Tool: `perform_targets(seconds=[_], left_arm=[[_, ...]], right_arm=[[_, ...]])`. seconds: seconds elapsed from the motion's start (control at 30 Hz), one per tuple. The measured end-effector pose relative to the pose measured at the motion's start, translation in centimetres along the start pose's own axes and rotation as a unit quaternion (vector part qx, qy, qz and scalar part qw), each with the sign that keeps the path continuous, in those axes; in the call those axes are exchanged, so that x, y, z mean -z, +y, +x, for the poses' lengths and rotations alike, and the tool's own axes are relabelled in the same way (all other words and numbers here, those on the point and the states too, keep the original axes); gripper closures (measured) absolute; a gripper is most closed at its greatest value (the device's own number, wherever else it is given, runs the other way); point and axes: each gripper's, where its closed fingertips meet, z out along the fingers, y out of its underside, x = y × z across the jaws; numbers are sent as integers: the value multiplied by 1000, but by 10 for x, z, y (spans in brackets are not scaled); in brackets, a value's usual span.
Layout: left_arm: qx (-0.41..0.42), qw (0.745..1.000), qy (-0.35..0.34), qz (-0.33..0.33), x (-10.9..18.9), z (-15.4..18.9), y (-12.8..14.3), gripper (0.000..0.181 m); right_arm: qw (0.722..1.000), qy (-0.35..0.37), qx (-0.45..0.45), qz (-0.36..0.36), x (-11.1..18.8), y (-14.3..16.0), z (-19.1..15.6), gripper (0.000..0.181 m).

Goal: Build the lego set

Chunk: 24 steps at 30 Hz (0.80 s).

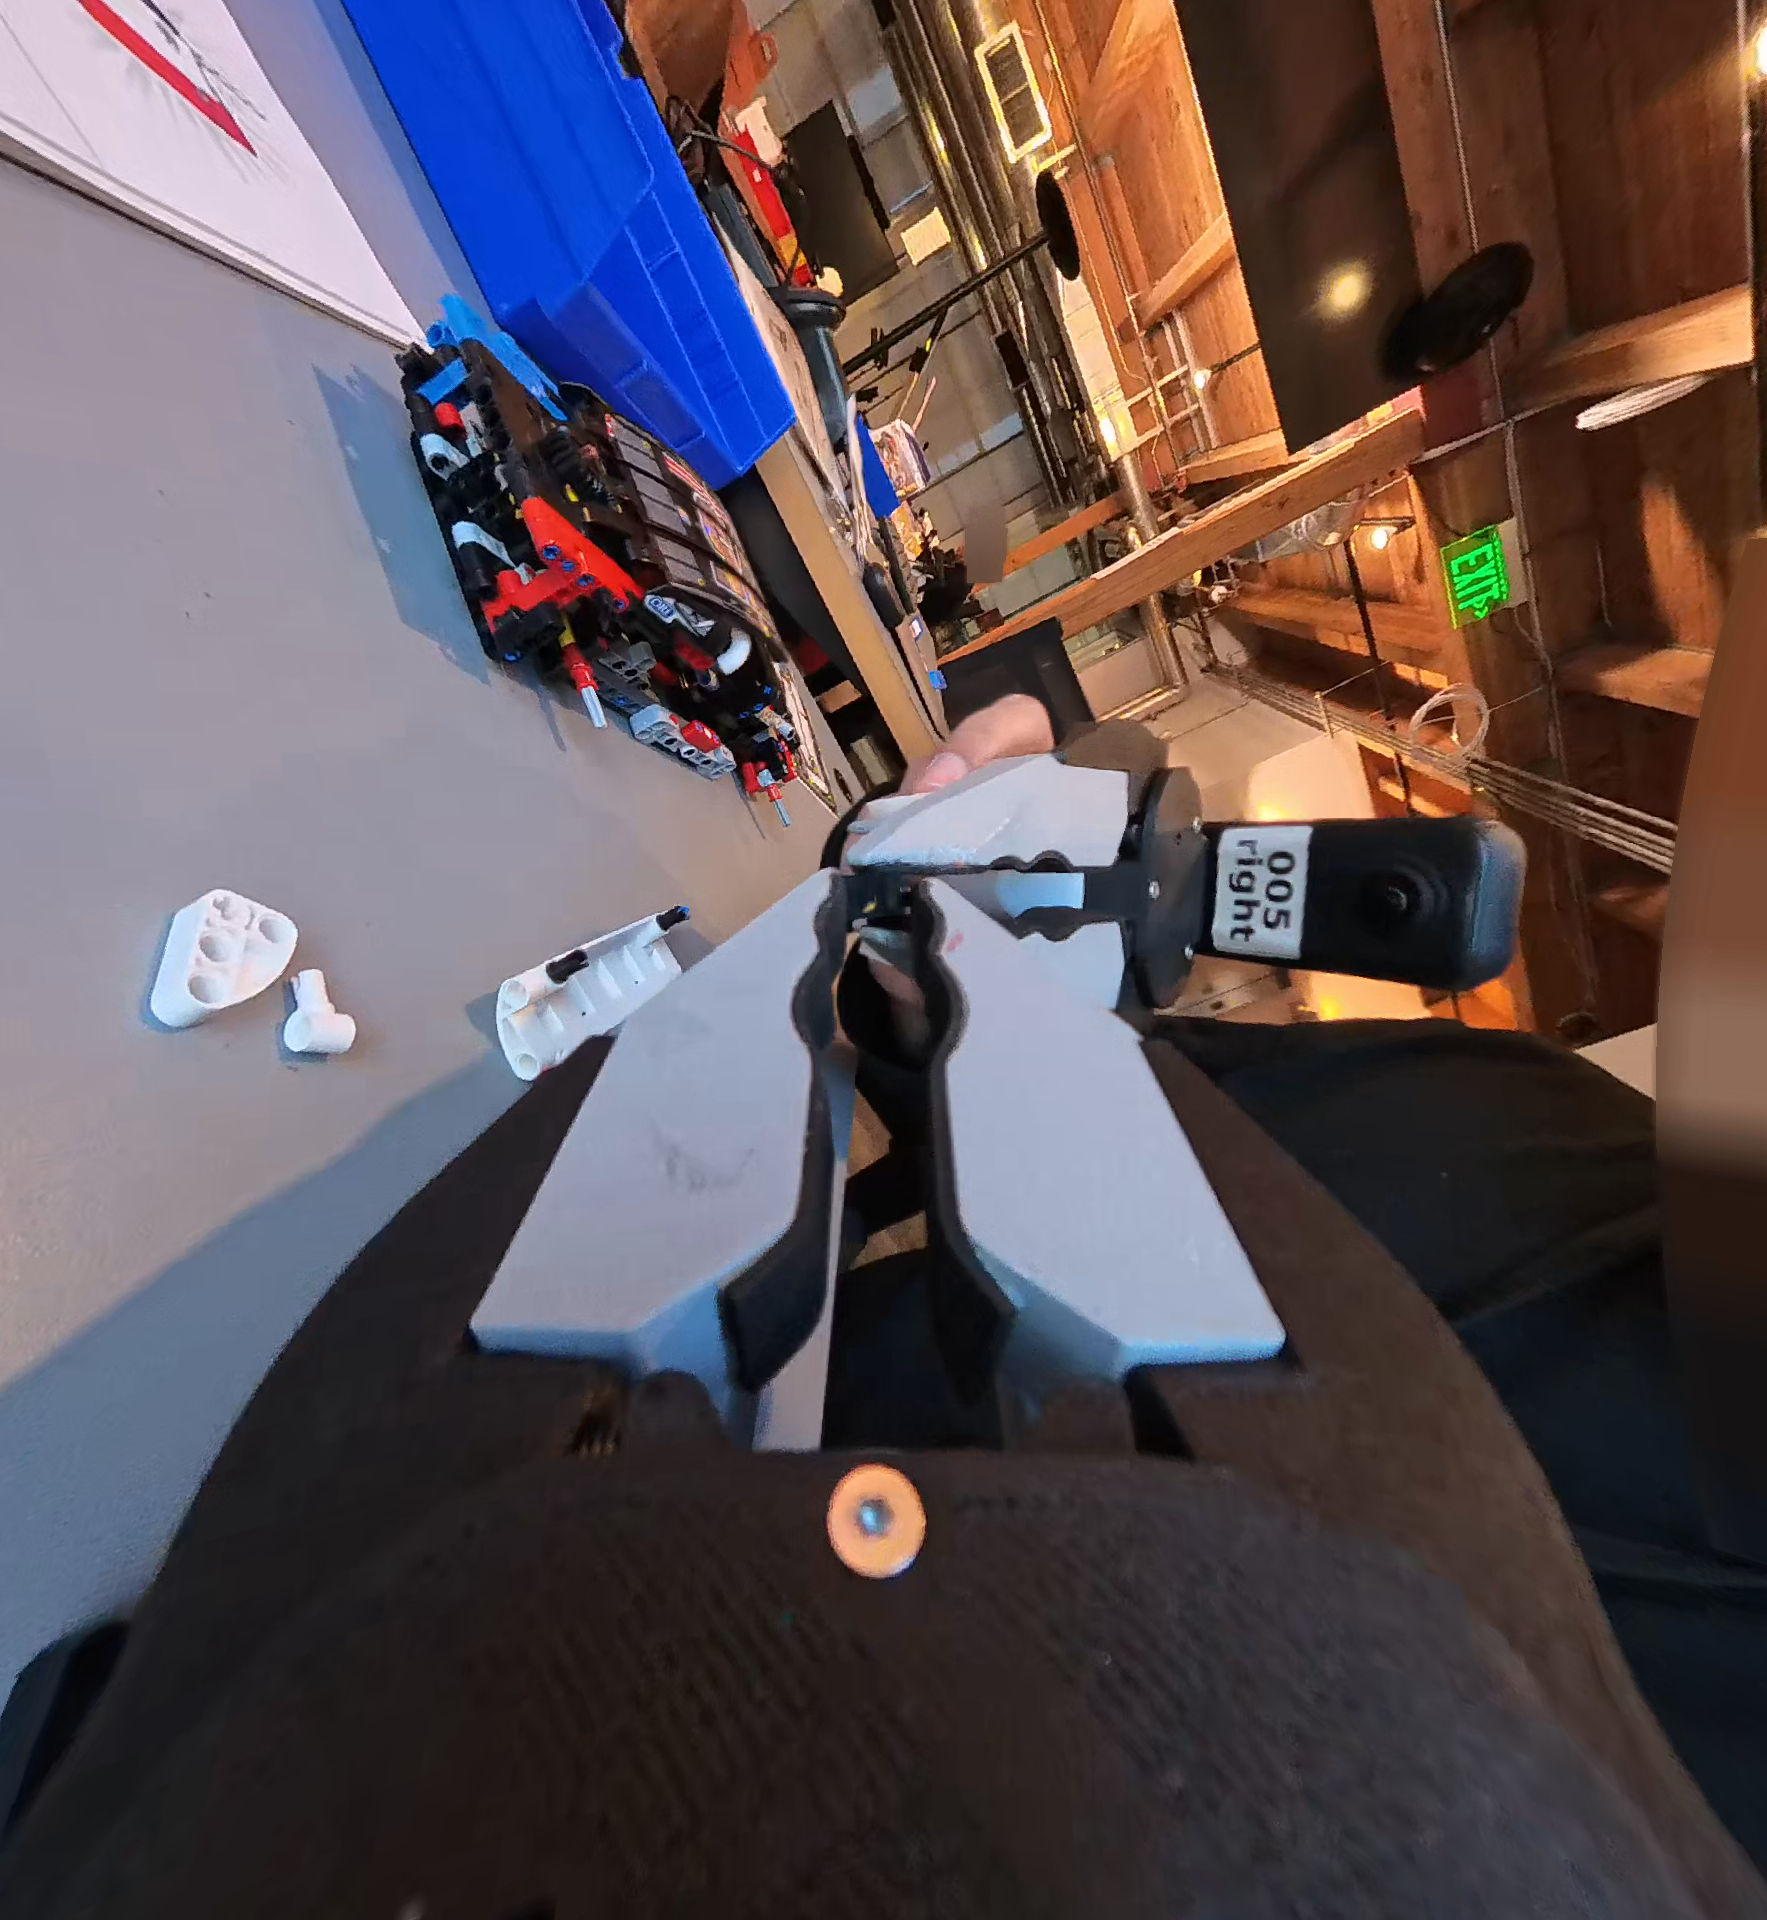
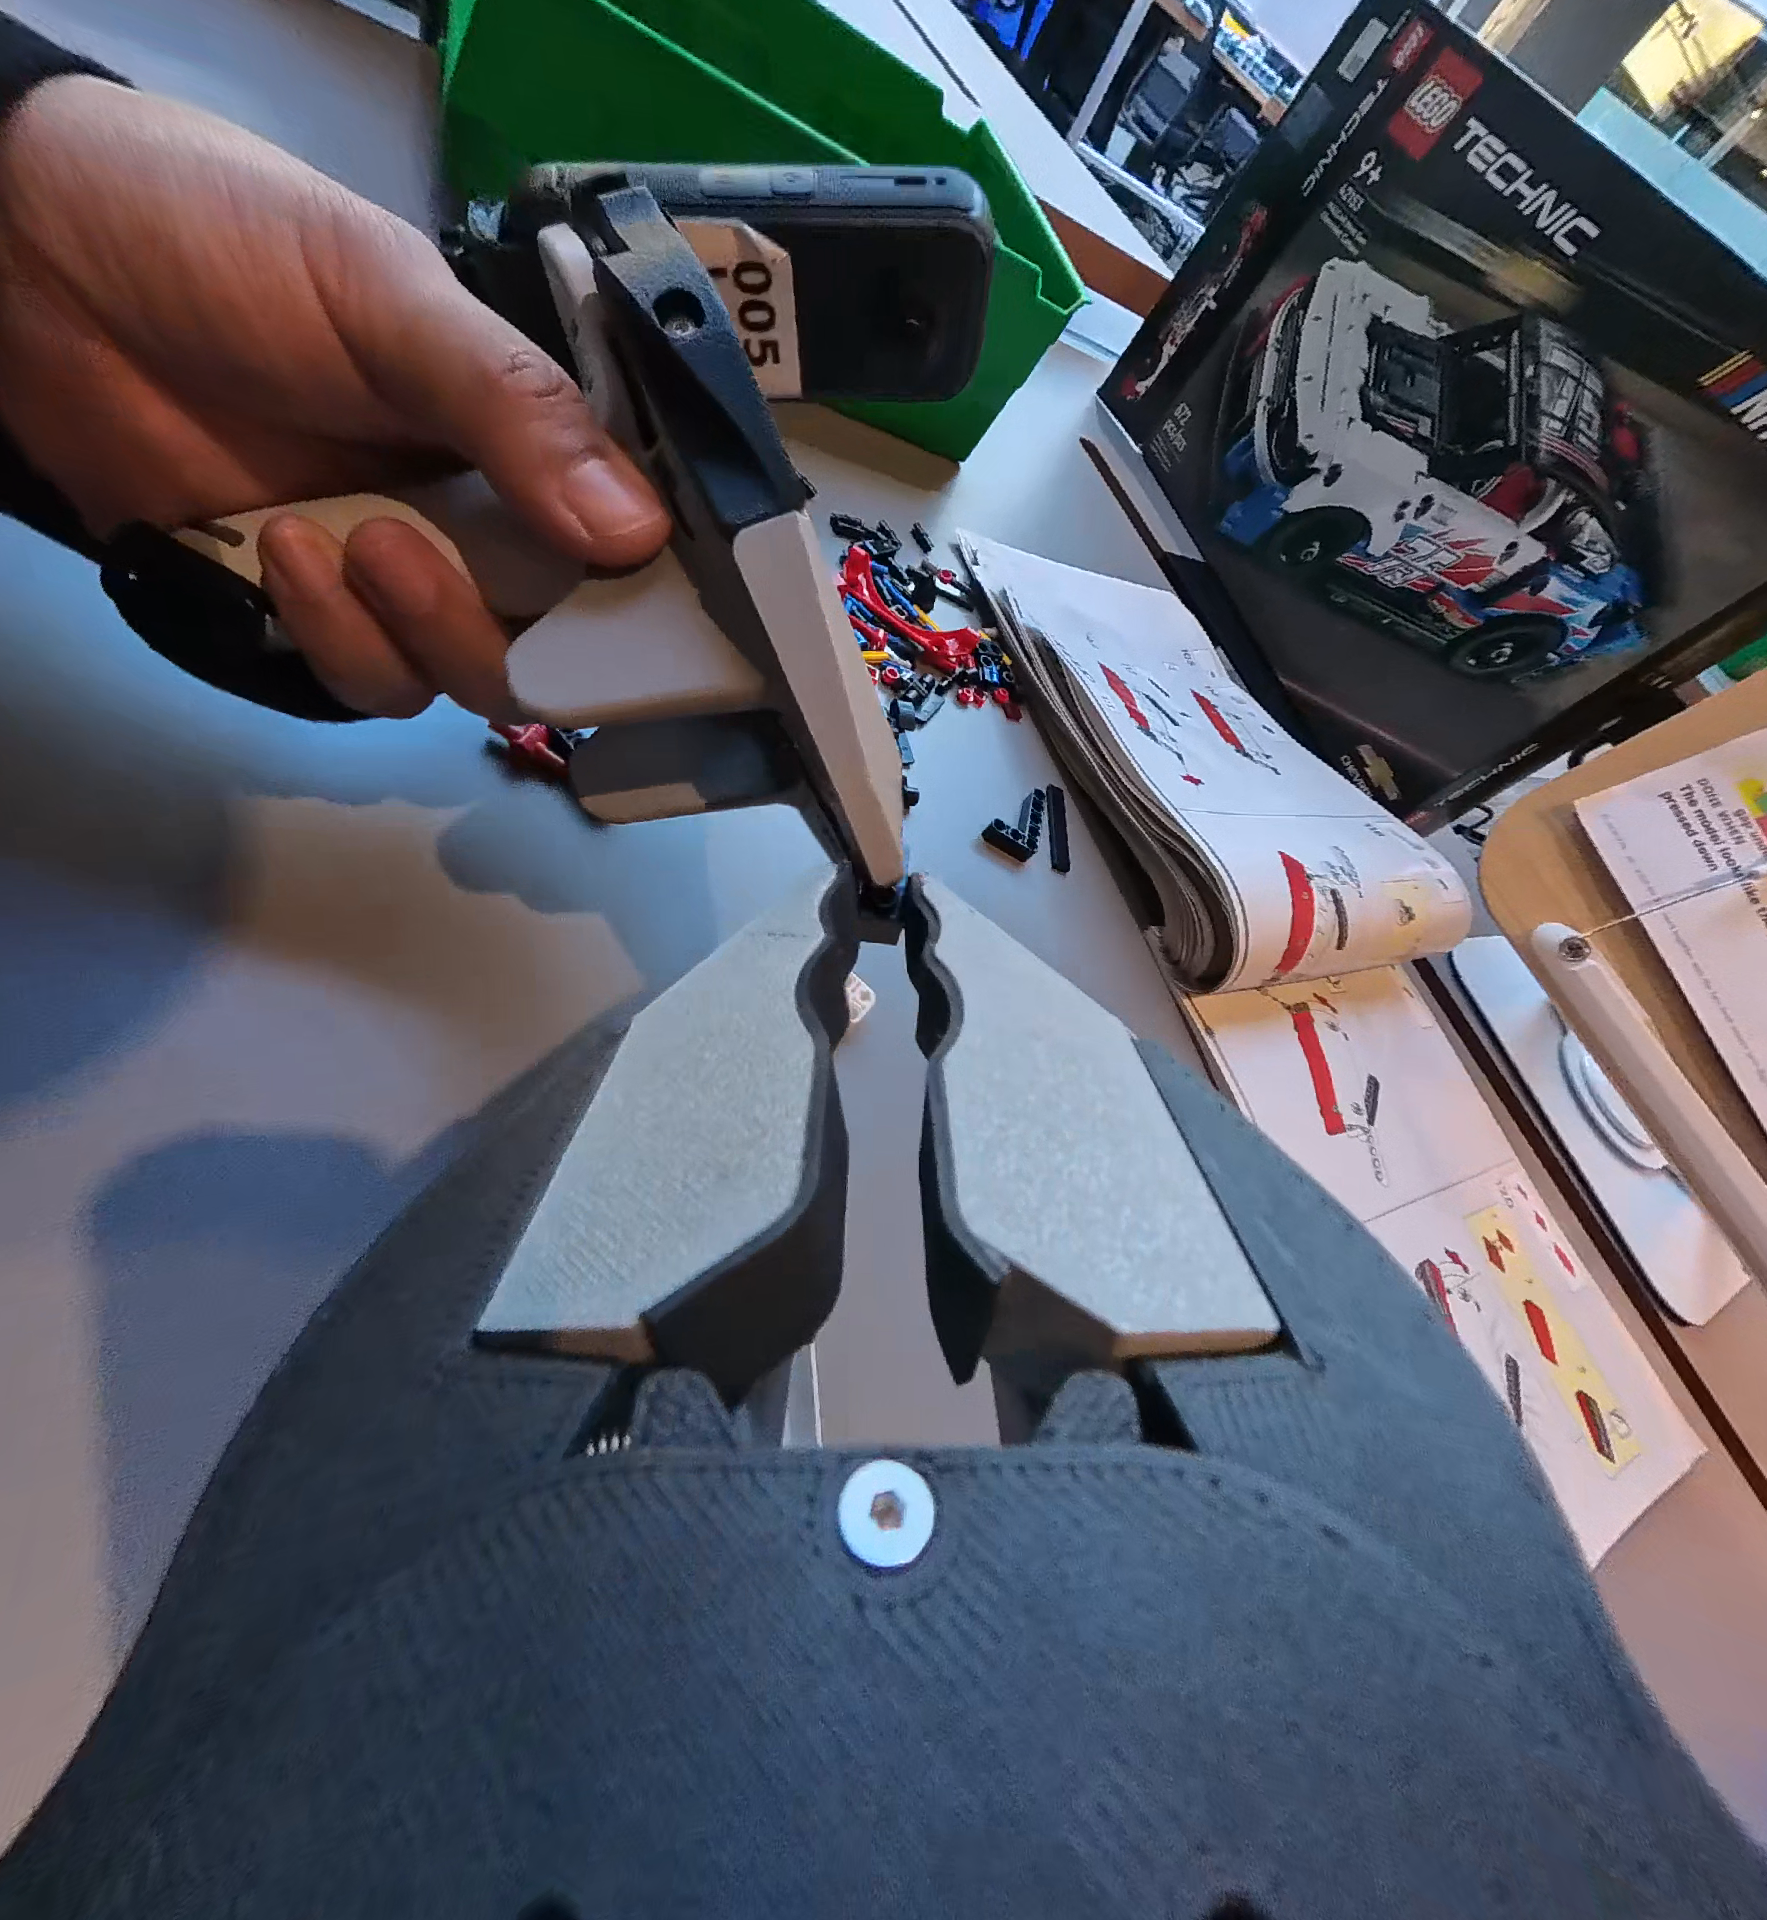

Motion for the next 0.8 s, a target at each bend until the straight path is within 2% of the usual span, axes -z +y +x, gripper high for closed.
perform_targets(seconds=[0.17, 0.33, 0.4, 0.5, 0.63, 0.8], left_arm=[[14, 999, -10, 27, 4, -7, -7, 172], [6, 995, -39, 95, 37, -13, -35, 155], [-46, 988, -107, 99, 54, -22, -37, 154], [-119, 967, -216, 68, 74, -37, -24, 154], [-166, 942, -289, 39, 87, -49, -1, 154], [-247, 896, -370, 19, 97, -59, 11, 158]], right_arm=[[999, -13, -39, 1, -3, 6, 1, 175], [996, -20, -84, -5, -4, 22, 13, 175], [993, -36, -106, -34, -8, 38, 16, 175], [985, -61, -141, -83, -16, 63, 17, 175], [977, -78, -140, -143, -27, 86, 14, 175], [974, -84, -125, -172, -38, 95, 12, 175]])
